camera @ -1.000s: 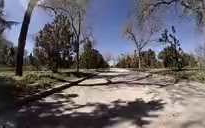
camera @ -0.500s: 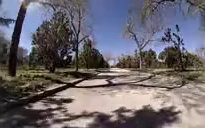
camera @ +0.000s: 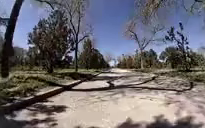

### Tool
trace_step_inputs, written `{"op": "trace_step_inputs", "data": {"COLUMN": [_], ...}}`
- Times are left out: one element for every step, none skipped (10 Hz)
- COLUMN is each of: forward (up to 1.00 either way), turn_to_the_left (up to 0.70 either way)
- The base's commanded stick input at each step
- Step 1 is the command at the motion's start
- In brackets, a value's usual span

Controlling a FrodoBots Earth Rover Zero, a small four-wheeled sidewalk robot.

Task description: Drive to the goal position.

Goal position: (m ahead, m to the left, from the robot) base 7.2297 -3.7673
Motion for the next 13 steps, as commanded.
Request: {"op": "trace_step_inputs", "data": {"forward": [0.85, 0.85, 0.85, 0.85, 0.85, 0.85, 0.85, 0.85, 0.85, 0.85, 0.85, 0.85, 0.85], "turn_to_the_left": [0.00, 0.00, -0.10, -0.24, -0.34, -0.34, -0.11, 0.00, 0.00, 0.00, 0.00, 0.00, 0.00]}}
